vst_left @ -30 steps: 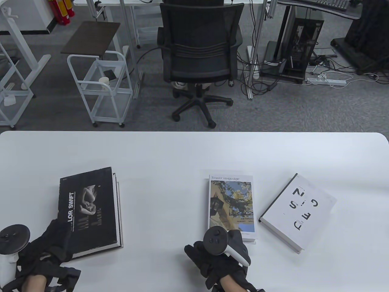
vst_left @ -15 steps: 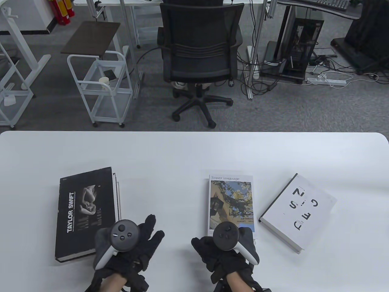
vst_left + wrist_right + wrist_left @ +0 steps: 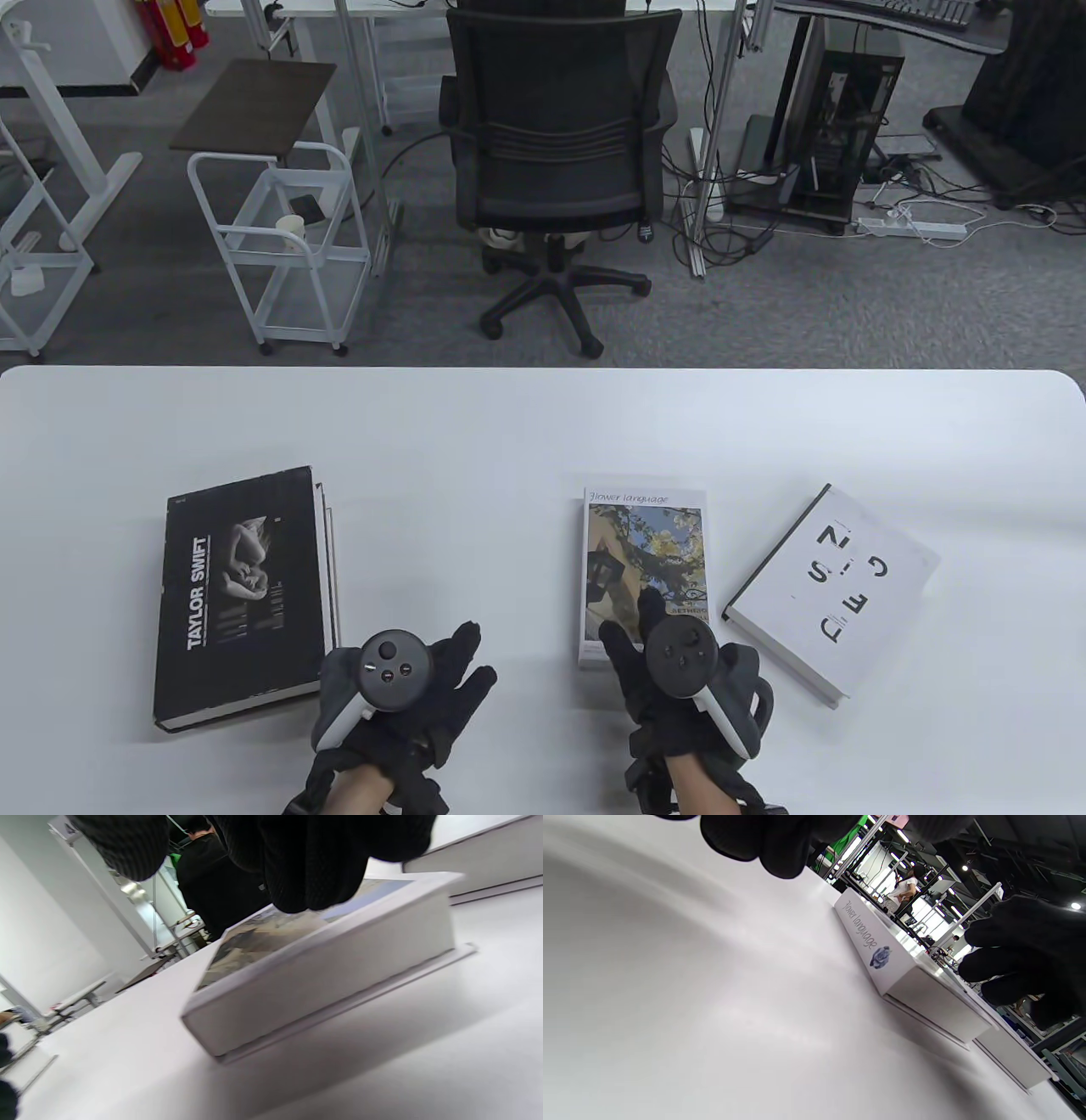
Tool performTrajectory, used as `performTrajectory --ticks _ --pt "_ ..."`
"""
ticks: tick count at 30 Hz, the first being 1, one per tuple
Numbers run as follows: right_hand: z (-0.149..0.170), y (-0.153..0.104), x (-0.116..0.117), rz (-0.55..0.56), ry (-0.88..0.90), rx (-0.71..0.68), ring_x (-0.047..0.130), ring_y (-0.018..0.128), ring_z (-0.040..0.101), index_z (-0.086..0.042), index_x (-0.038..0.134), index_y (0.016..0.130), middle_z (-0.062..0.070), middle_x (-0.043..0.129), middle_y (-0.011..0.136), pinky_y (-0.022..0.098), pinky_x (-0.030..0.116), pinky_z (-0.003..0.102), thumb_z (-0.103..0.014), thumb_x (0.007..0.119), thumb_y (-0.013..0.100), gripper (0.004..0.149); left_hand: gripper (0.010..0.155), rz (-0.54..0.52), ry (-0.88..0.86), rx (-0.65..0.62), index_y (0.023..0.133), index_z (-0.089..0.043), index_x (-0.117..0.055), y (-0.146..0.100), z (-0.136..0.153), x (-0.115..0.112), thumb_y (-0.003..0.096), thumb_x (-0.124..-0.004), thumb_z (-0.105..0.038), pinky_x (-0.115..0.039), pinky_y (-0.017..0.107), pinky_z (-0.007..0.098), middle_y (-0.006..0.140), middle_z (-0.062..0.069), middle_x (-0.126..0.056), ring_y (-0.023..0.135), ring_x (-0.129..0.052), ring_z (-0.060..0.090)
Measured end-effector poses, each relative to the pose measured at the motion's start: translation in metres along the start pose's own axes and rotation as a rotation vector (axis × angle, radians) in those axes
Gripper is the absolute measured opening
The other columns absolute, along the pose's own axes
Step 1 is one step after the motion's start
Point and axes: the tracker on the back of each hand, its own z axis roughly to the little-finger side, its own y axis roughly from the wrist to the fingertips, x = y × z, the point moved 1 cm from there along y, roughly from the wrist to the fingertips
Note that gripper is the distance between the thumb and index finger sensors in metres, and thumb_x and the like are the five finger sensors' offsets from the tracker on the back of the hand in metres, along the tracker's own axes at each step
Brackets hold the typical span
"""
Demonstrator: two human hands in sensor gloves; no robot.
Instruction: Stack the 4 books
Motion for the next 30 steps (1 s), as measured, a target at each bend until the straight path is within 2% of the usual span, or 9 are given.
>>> performTrajectory --ticks 3,7,9,12,16,26,30 --pt "0.005 0.002 0.006 -0.011 -0.052 0.043 0.057 0.095 0.044 -0.014 0.037 0.118 0.016 0.057 0.113 0.063 0.063 0.044 -0.060 0.060 0.064 0.074 0.069 0.023 -0.015 0.006 0.109 -0.017 -0.050 0.001 0.003 -0.003 0.0517 -0.061 -0.054 -0.056 0.071 0.061 0.104 0.012 -0.068 0.097 -0.068 0.039" --pt "0.010 0.004 0.015 -0.035 -0.114 0.067 0.027 0.112 0.034 -0.021 0.027 0.119 0.010 0.040 0.121 0.082 0.040 0.061 -0.062 0.058 0.064 0.075 0.069 0.025 -0.026 0.009 0.109 -0.016 -0.050 0.001 0.005 -0.001 0.0517 -0.061 -0.054 -0.056 0.071 0.061 0.104 0.013 -0.067 0.097 -0.068 0.040" --pt "0.012 0.006 0.020 -0.069 -0.119 0.079 0.017 0.110 0.032 -0.021 0.025 0.119 0.010 0.032 0.122 0.084 0.028 0.062 -0.062 0.058 0.063 0.076 0.069 0.026 -0.031 0.011 0.108 -0.016 -0.050 0.000 0.006 -0.001 0.0516 -0.061 -0.054 -0.056 0.071 0.061 0.104 0.013 -0.068 0.096 -0.068 0.040" --pt "0.014 0.009 0.026 -0.103 -0.140 0.096 0.014 0.109 0.029 -0.022 0.024 0.119 0.008 0.029 0.122 0.081 0.016 0.060 -0.062 0.057 0.063 0.076 0.069 0.031 -0.040 0.013 0.108 -0.016 -0.050 -0.001 0.008 0.001 0.0516 -0.061 -0.054 -0.056 0.071 0.061 0.104 0.013 -0.068 0.096 -0.069 0.040" --pt "0.017 0.009 0.026 -0.096 -0.103 0.097 0.017 0.110 0.028 -0.022 0.027 0.119 0.007 0.033 0.122 0.082 0.016 0.057 -0.061 0.057 0.064 0.074 0.069 0.037 -0.057 0.012 0.107 -0.016 -0.053 -0.004 0.011 0.003 0.0514 -0.061 -0.054 -0.061 0.068 0.061 0.101 0.013 -0.073 0.092 -0.075 0.040" --pt "0.017 0.010 0.028 -0.123 -0.098 0.095 0.019 0.110 0.030 -0.022 0.030 0.119 0.008 0.034 0.122 0.082 0.019 0.058 -0.061 0.057 0.064 0.073 0.068 0.048 -0.080 0.030 0.107 -0.015 -0.056 -0.006 0.016 0.006 0.0513 -0.061 -0.054 -0.063 0.066 0.061 0.098 0.013 -0.077 0.089 -0.078 0.040" --pt "0.013 0.009 0.029 -0.139 -0.107 0.072 0.020 0.109 0.031 -0.022 0.039 0.118 0.009 0.034 0.121 0.081 0.021 0.060 -0.060 0.058 0.064 0.069 0.068 0.053 -0.078 0.035 0.107 -0.015 -0.055 -0.006 0.016 0.006 0.0513 -0.061 -0.054 -0.063 0.067 0.061 0.098 0.013 -0.076 0.090 -0.078 0.040"
